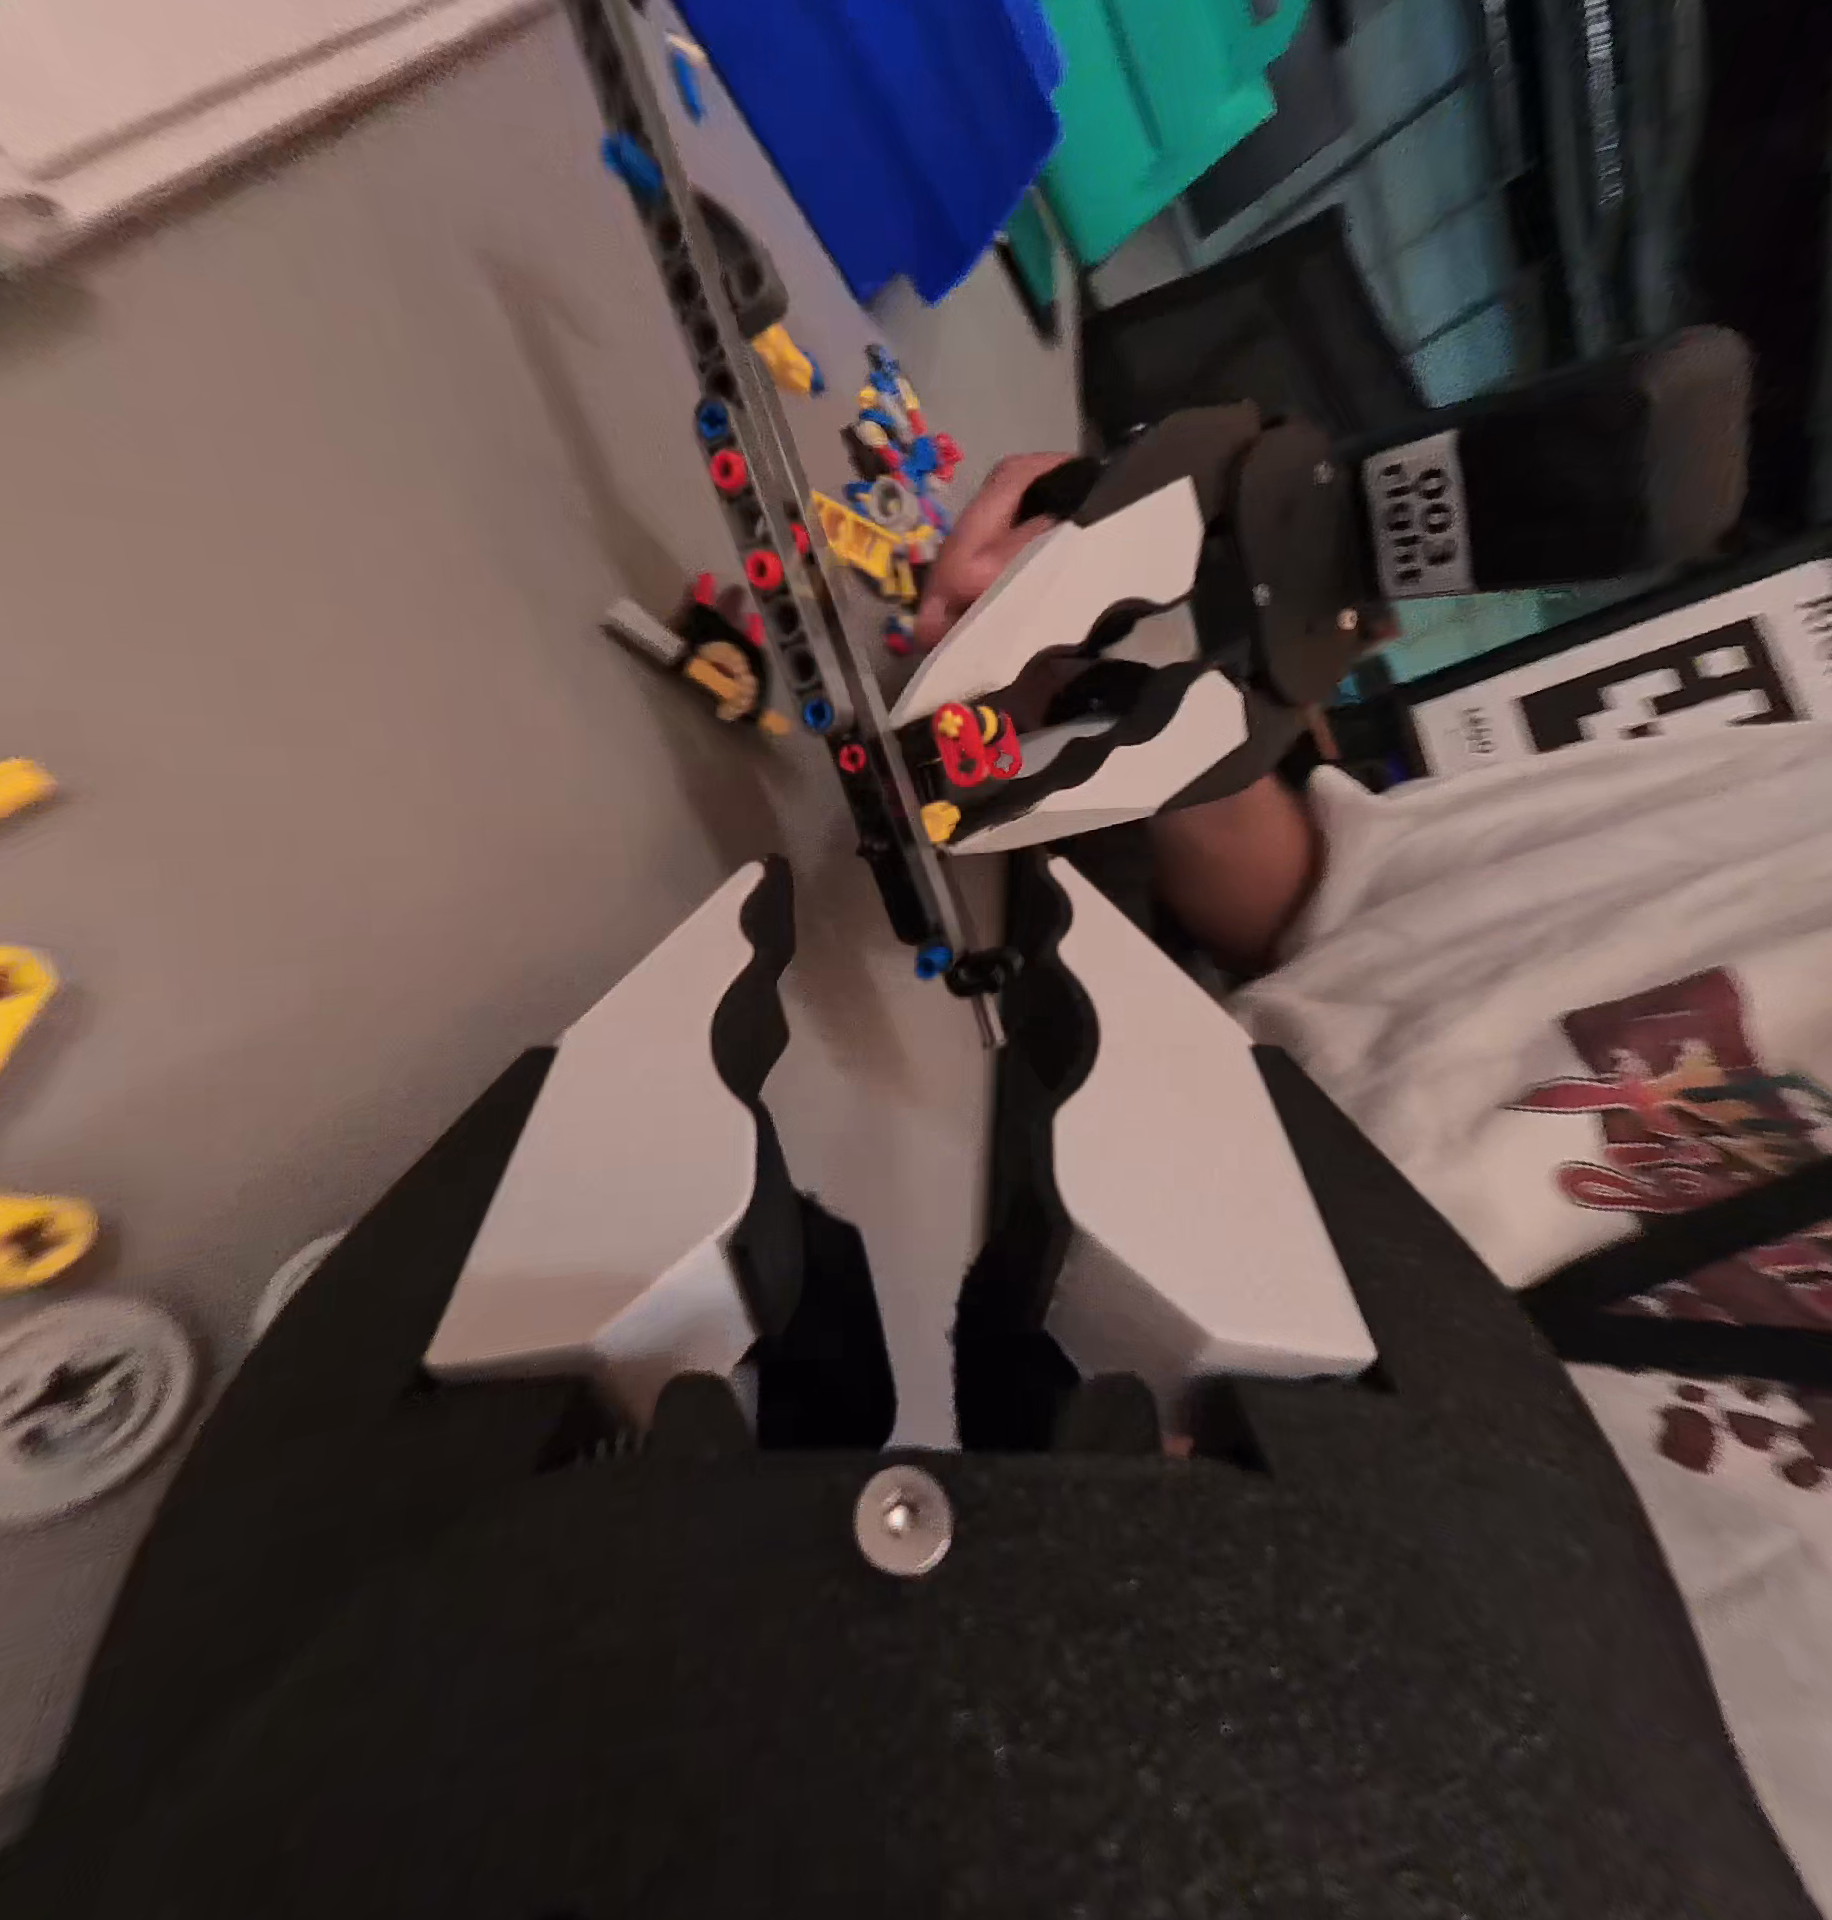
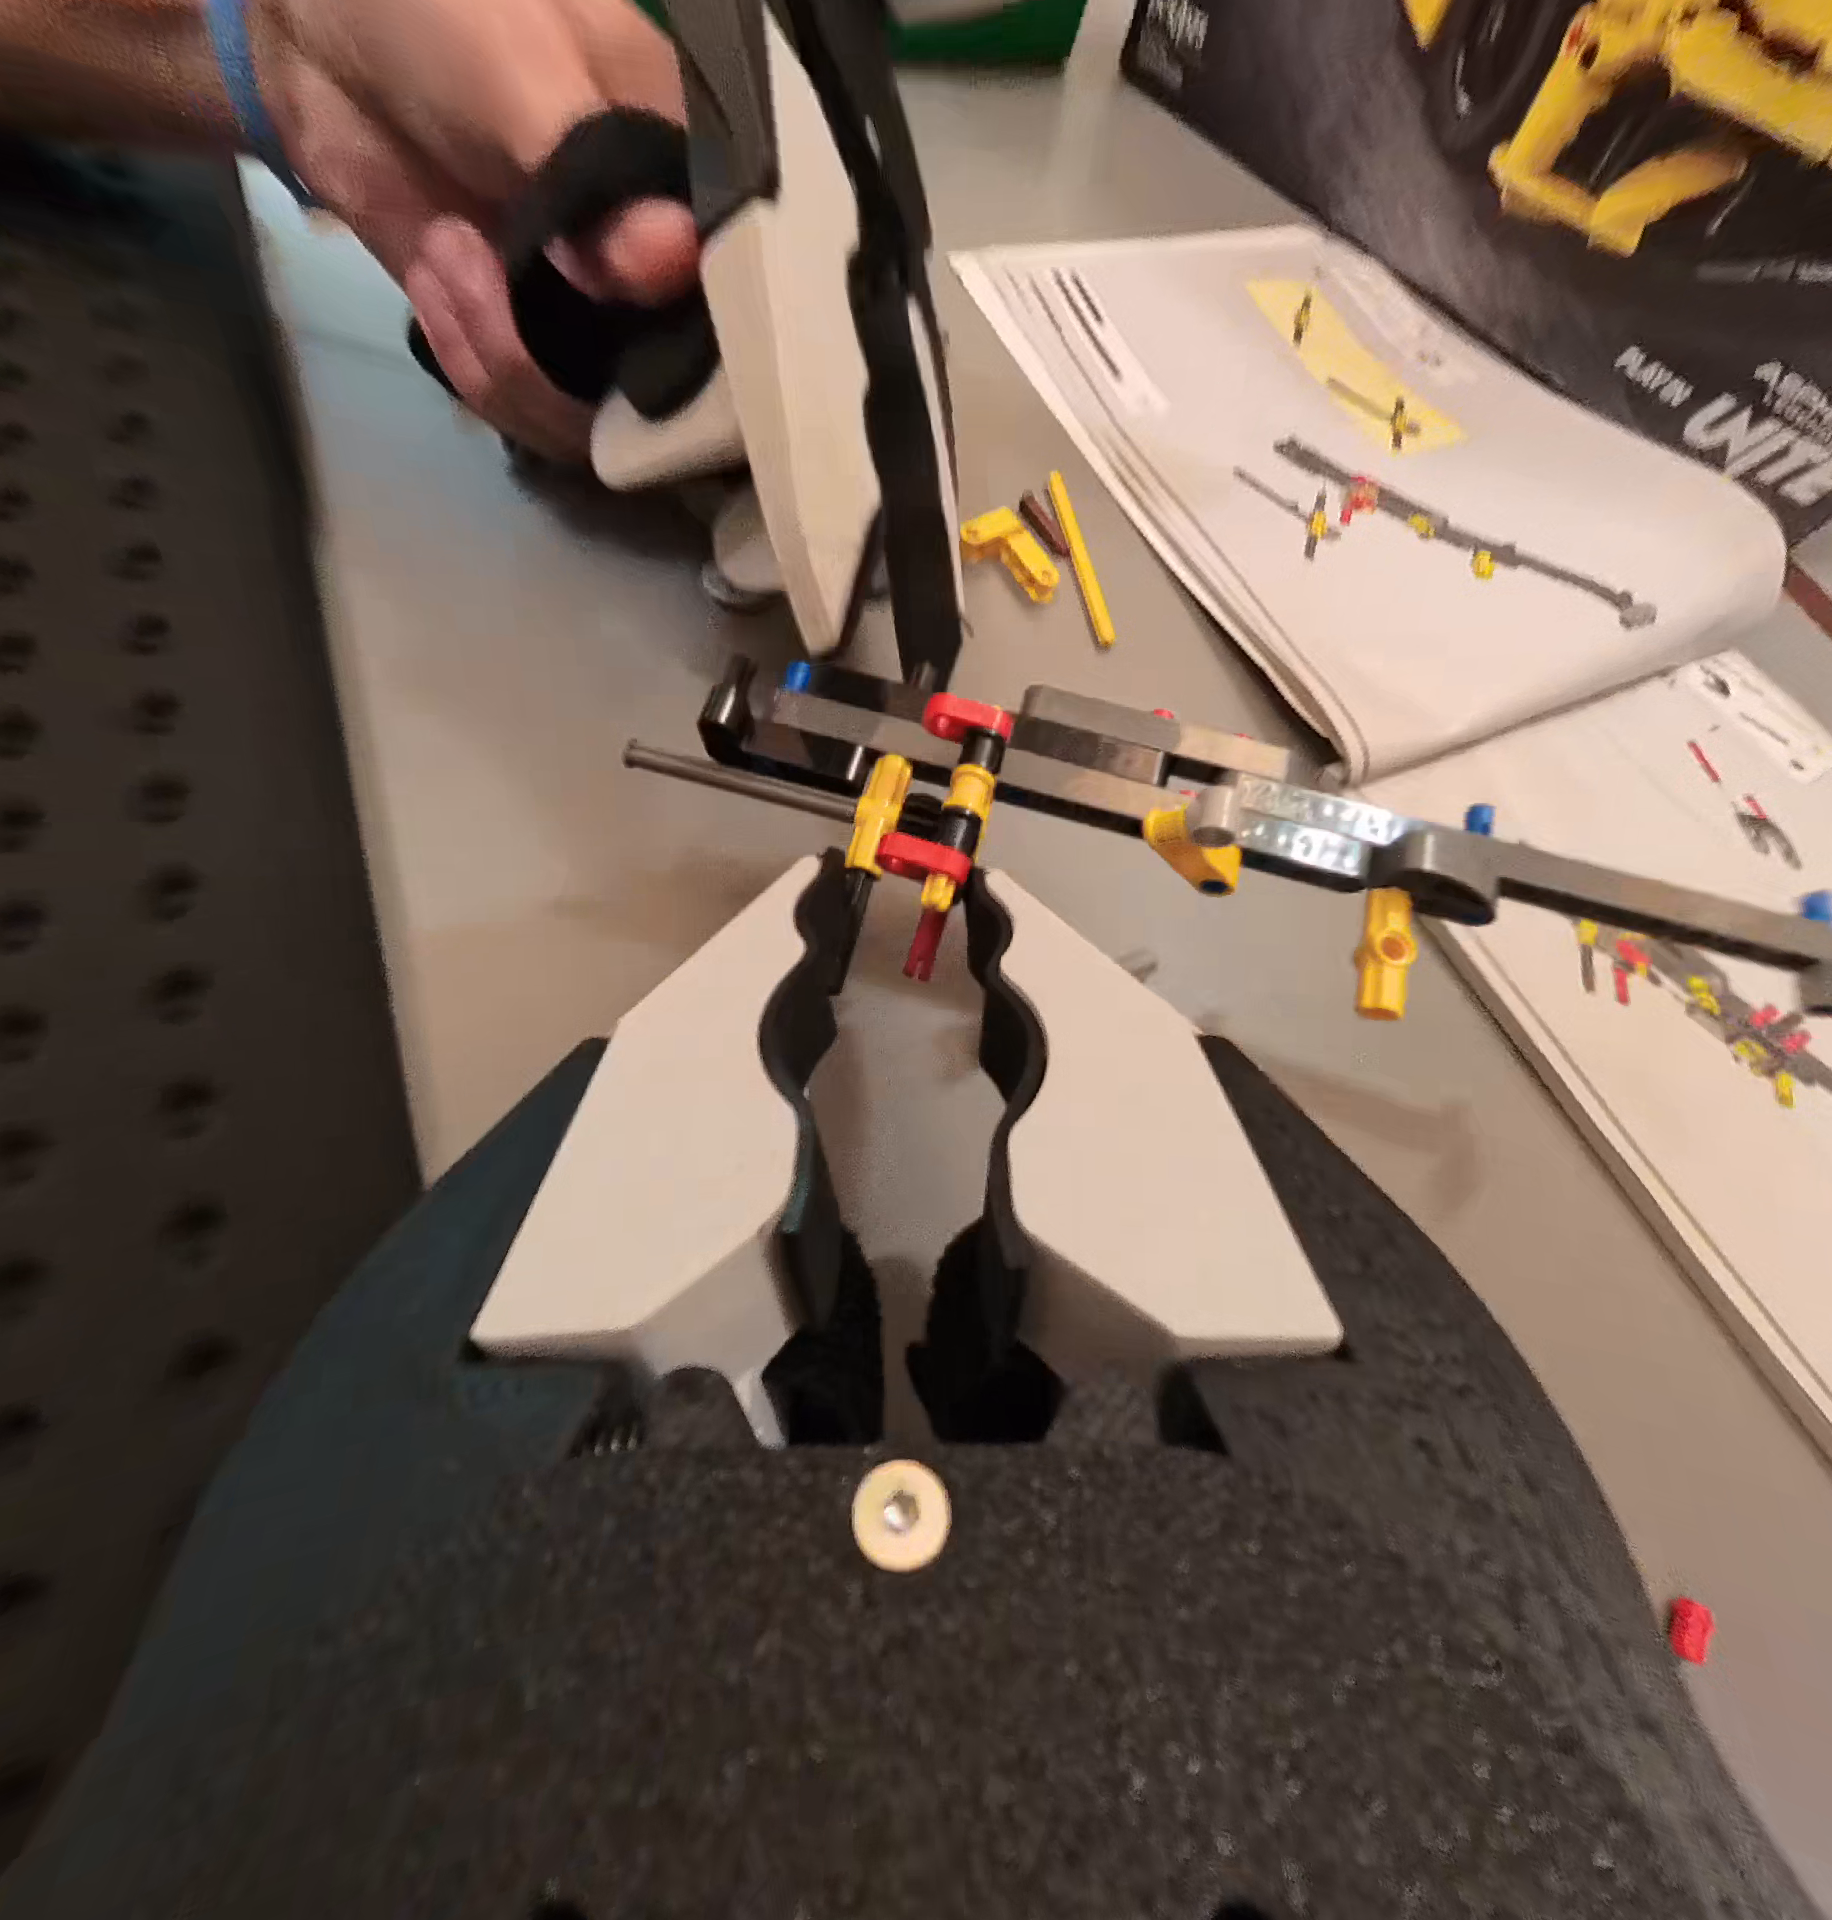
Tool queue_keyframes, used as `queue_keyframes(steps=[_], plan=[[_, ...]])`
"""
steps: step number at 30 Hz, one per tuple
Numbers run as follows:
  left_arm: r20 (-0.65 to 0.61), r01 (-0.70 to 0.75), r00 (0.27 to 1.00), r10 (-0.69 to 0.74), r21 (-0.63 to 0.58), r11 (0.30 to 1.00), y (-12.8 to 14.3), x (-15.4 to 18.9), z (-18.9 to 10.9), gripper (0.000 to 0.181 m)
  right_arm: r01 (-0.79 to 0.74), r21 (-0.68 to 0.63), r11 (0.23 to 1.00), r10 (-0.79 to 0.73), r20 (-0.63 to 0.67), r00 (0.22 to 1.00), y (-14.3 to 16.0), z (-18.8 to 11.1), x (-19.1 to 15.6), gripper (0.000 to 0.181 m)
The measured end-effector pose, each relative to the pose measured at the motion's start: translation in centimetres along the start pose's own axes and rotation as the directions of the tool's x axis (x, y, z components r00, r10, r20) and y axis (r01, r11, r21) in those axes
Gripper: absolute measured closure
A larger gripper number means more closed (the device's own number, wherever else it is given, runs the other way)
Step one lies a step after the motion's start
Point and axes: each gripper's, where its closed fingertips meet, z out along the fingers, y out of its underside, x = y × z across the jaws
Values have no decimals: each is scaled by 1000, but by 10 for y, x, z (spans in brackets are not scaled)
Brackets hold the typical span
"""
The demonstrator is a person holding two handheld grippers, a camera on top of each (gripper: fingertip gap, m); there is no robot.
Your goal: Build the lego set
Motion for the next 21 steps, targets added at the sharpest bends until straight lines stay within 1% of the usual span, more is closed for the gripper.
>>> queue_keyframes(steps=[2,4,6,7,8,12,14,16,19,20,21], plan=[[-106,46,993,-46,-3,999,-3,15,5,142,5,48,999,-9,76,997,-8,-6,-10,160],[-148,67,986,-72,-39,997,2,24,11,145,1,75,997,-7,78,997,-13,-9,-8,160],[-162,61,984,-71,-70,996,8,31,16,155,19,123,992,-29,78,997,-22,-16,-8,160],[-172,65,982,-72,-50,997,5,34,17,158,40,140,989,-54,98,994,-26,-18,-12,160],[-198,72,977,-76,-29,997,2,39,17,170,67,146,987,-84,113,990,-28,-20,-15,160],[-184,72,981,-68,15,997,-2,39,18,173,152,120,981,-162,77,984,-28,-20,-10,160],[-184,70,981,-63,36,997,-5,39,16,174,145,123,982,-153,59,987,-31,-20,-7,159],[-150,41,988,-32,62,997,-8,36,14,175,134,145,980,-139,21,990,-37,-24,-3,150],[-155,56,987,-40,99,994,-14,35,12,175,114,153,982,-116,5,993,-42,-29,-5,116],[-156,66,987,-49,107,992,-15,33,12,175,125,124,984,-126,-3,992,-40,-27,-7,106],[-154,77,986,-58,120,990,-17,31,11,175,145,68,987,-144,-15,989,-34,-23,-9,100]])
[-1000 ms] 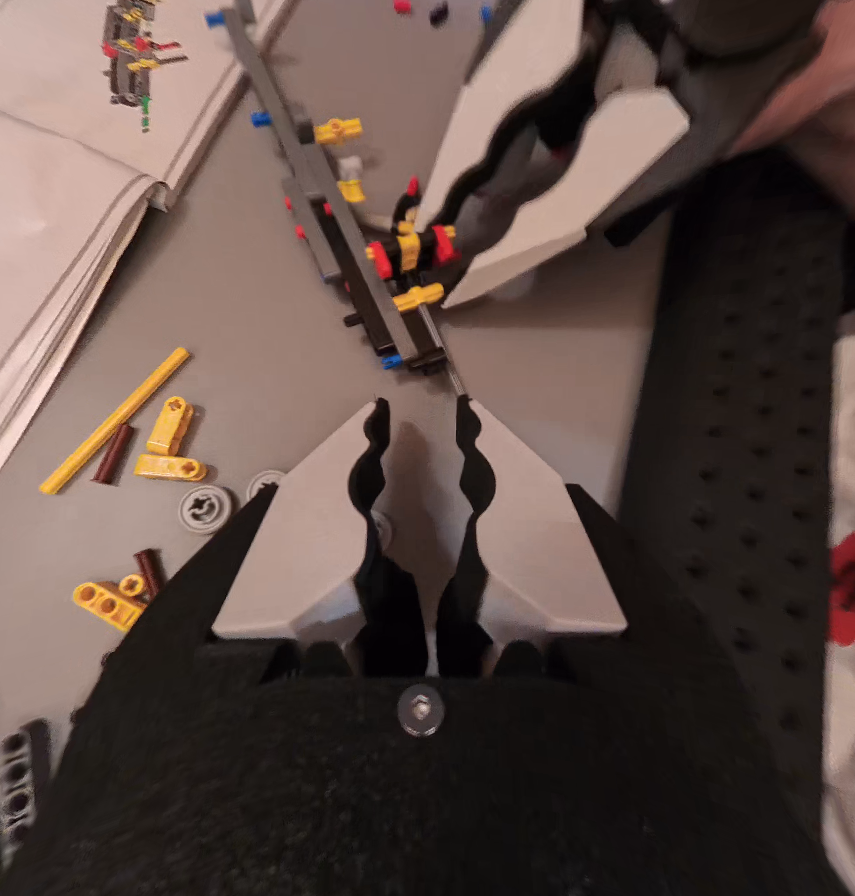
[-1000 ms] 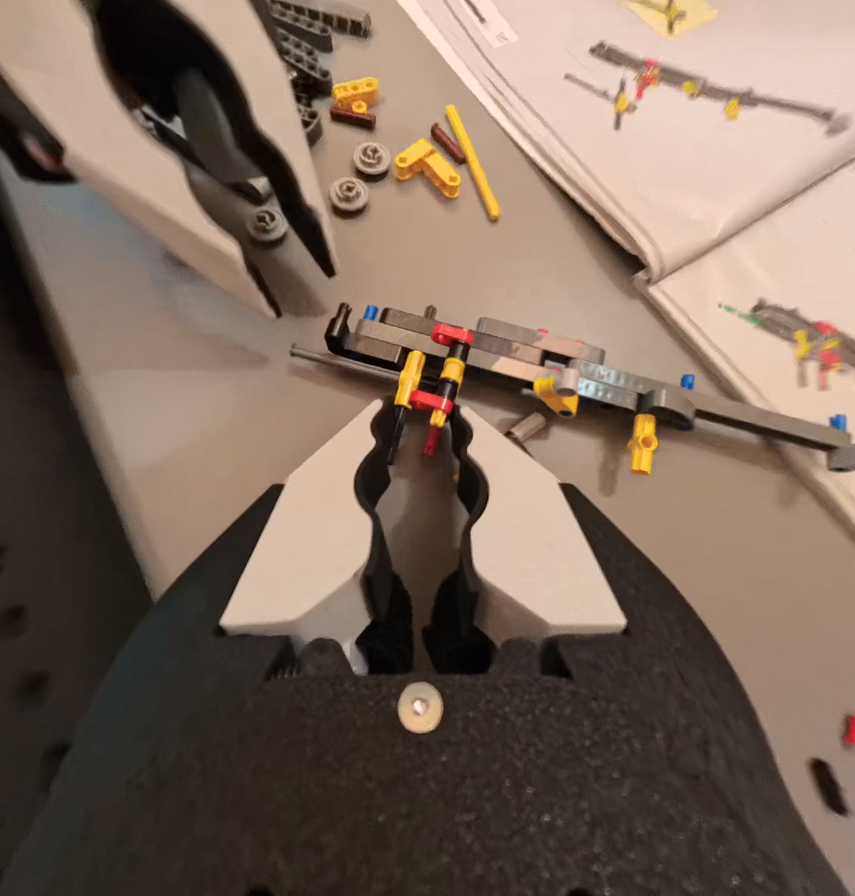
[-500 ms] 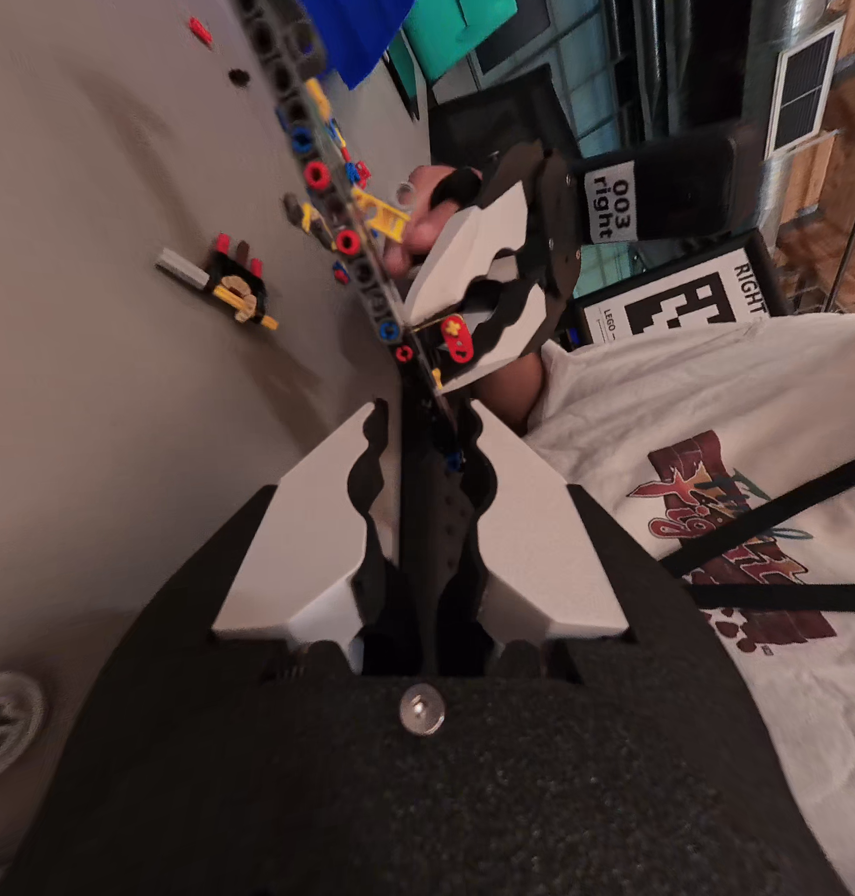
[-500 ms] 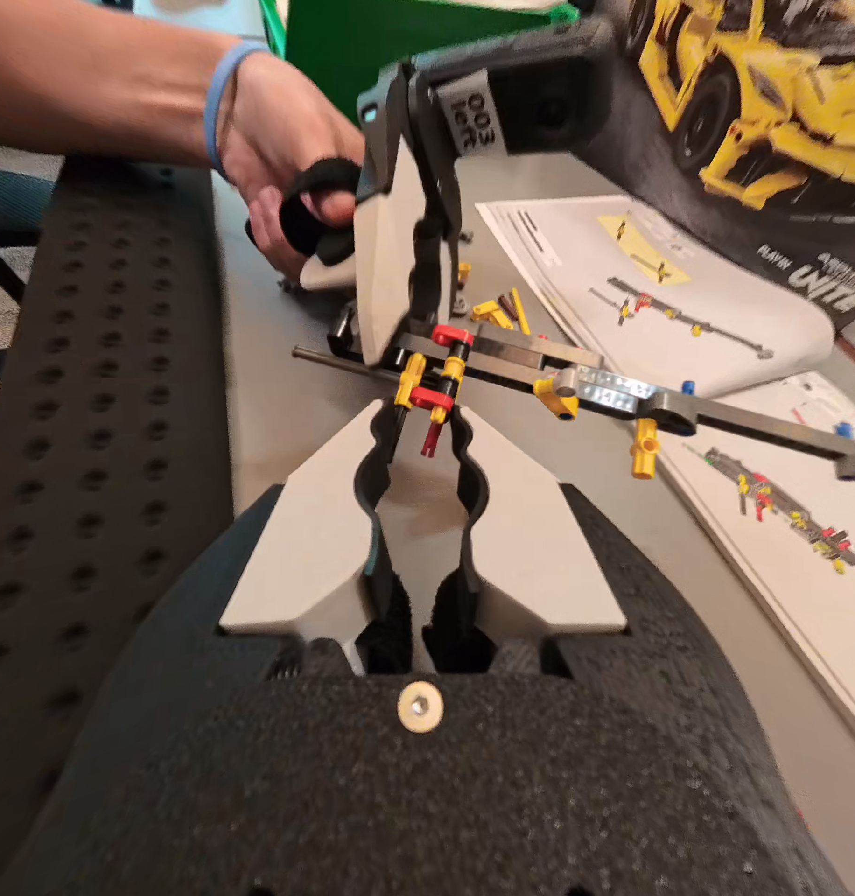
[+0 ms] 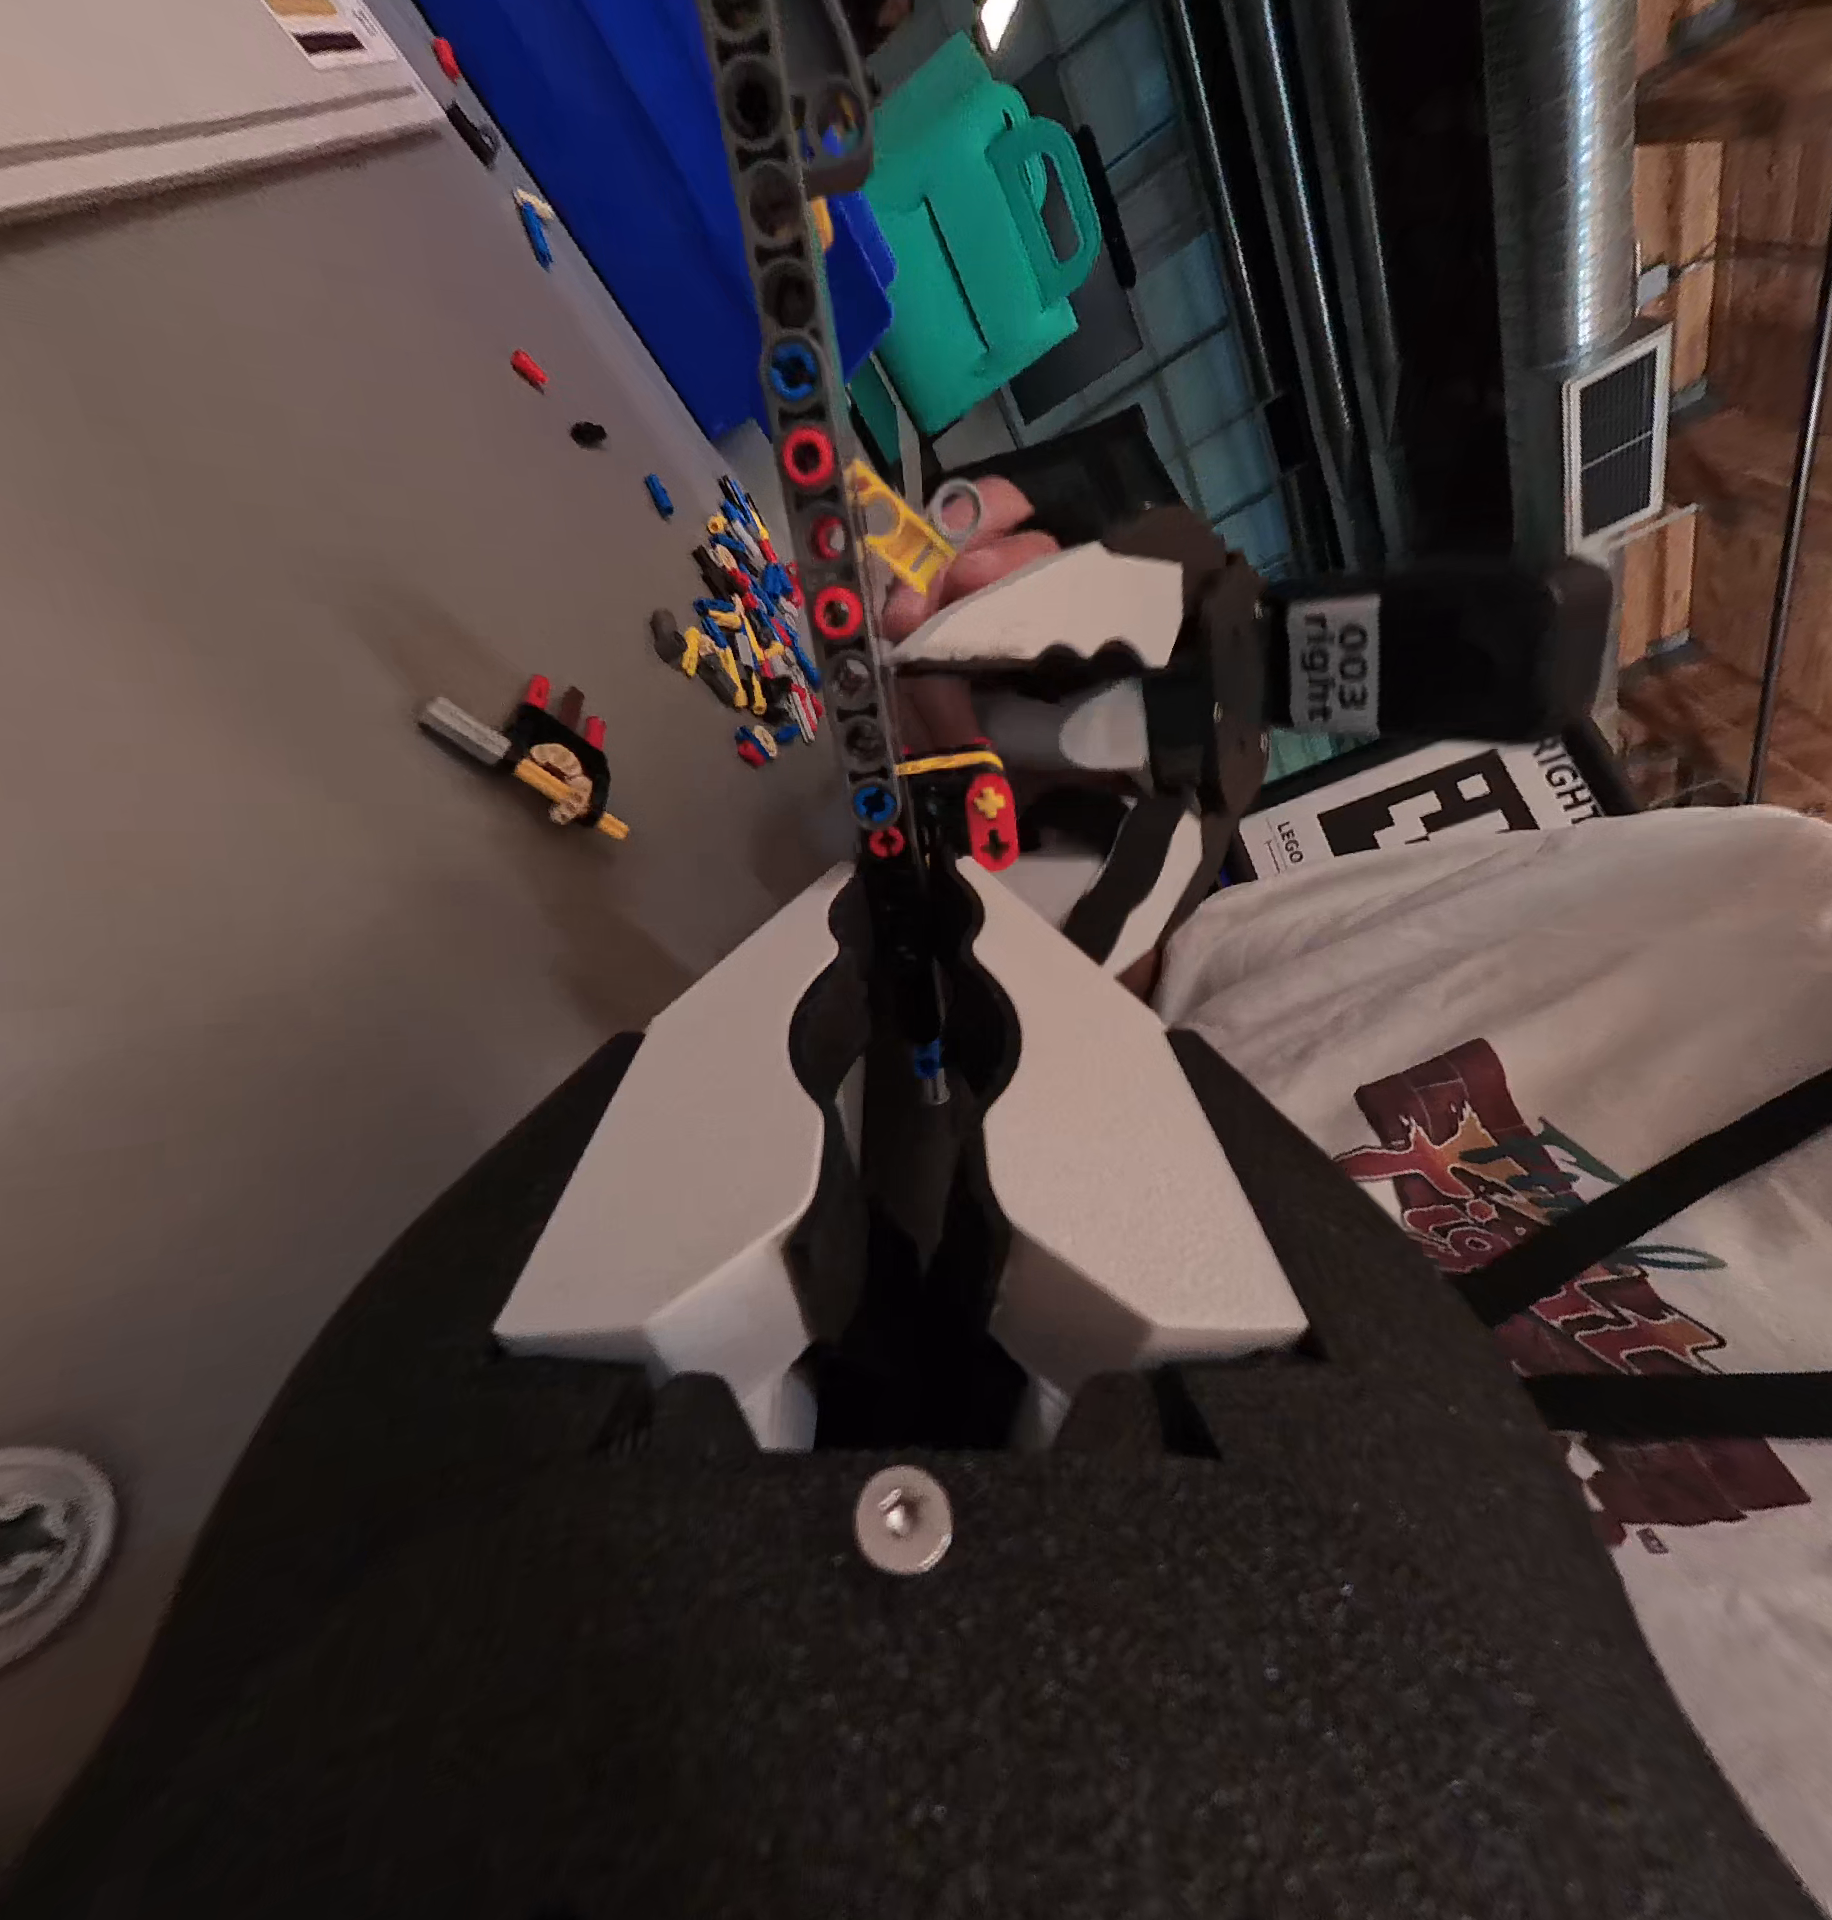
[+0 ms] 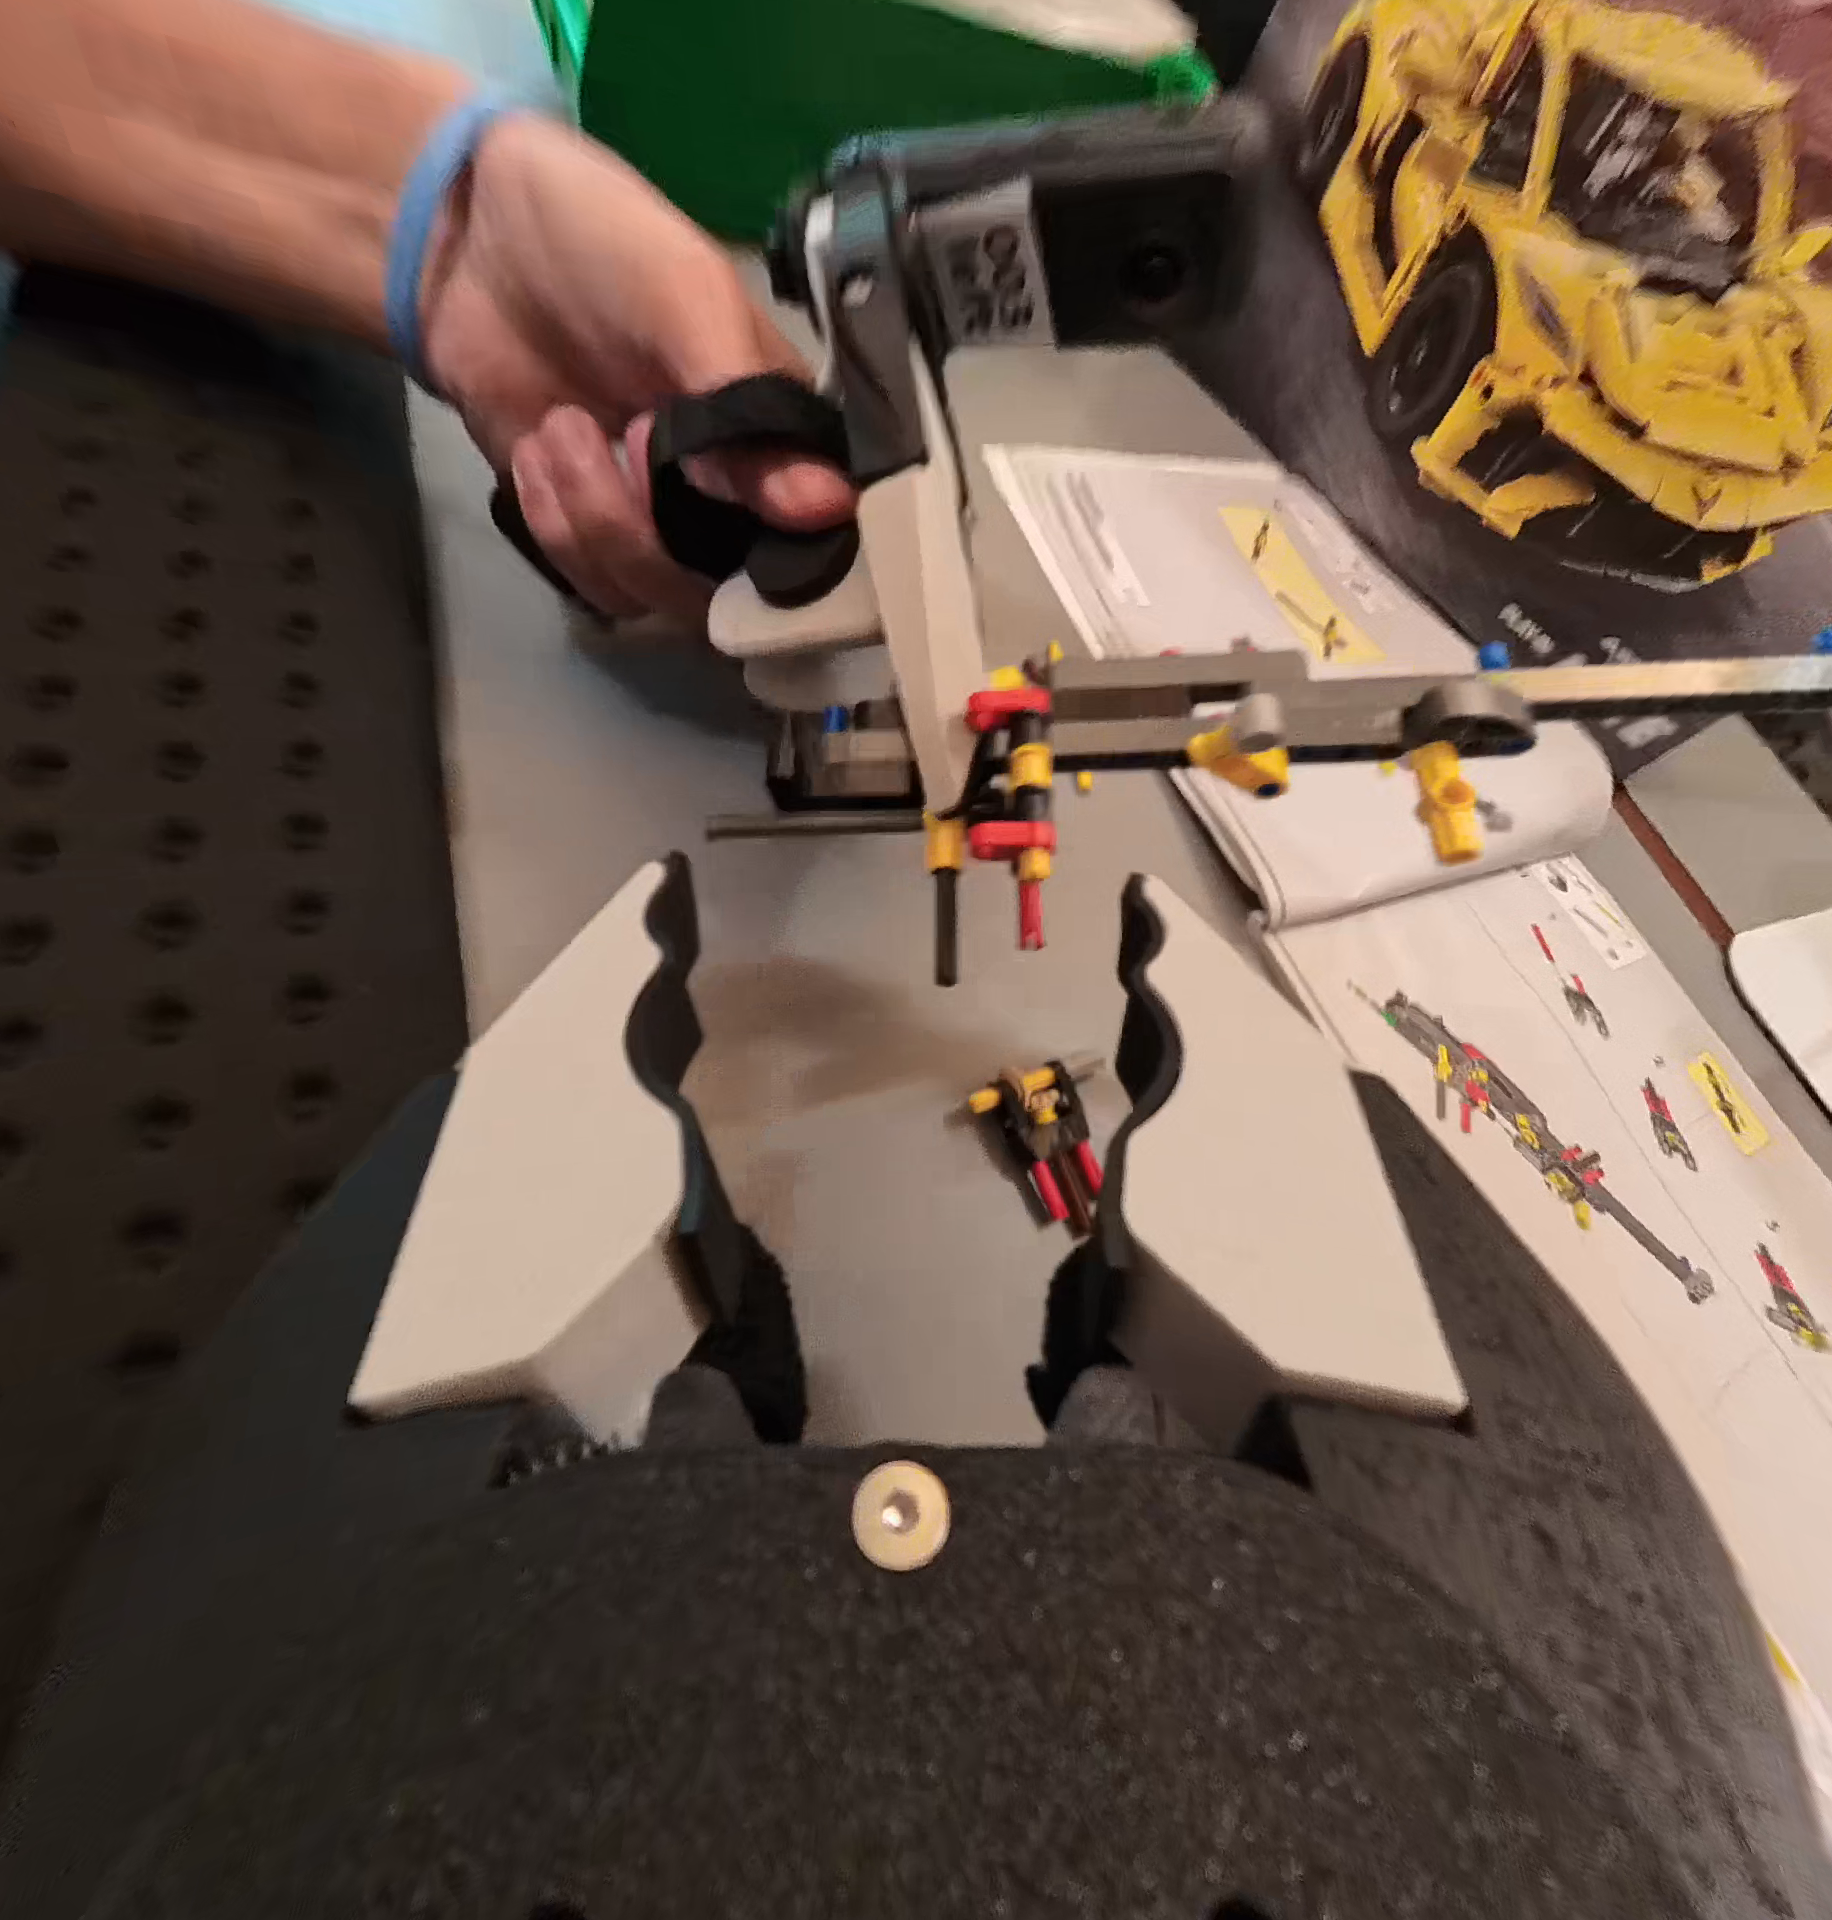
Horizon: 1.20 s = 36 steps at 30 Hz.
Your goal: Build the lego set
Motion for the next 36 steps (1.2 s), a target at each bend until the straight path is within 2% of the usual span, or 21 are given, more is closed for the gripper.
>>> queue_keyframes(steps=[2,4,11,14,22,31,36], plan=[[-9,24,1000,-24,23,999,-3,-1,-1,175,50,-90,995,-52,-22,998,8,8,-2,88],[-1,41,999,-41,49,998,-7,-4,-2,175,94,-130,987,-101,-49,994,10,14,-1,92],[-40,86,996,-82,104,991,-12,0,-3,174,90,-102,991,-100,-92,991,-2,24,6,93],[-41,88,996,-84,117,989,-12,0,-2,174,74,-116,991,-85,-99,991,1,25,9,99],[-15,27,1000,-26,99,995,-7,2,-2,175,48,-129,990,-50,-14,999,2,20,1,106],[-61,30,998,-26,64,998,1,8,0,175,120,-114,986,-118,23,993,0,18,-4,103],[-44,-48,998,50,43,998,0,14,1,175,144,-79,986,-143,13,990,-8,8,-4,103]])
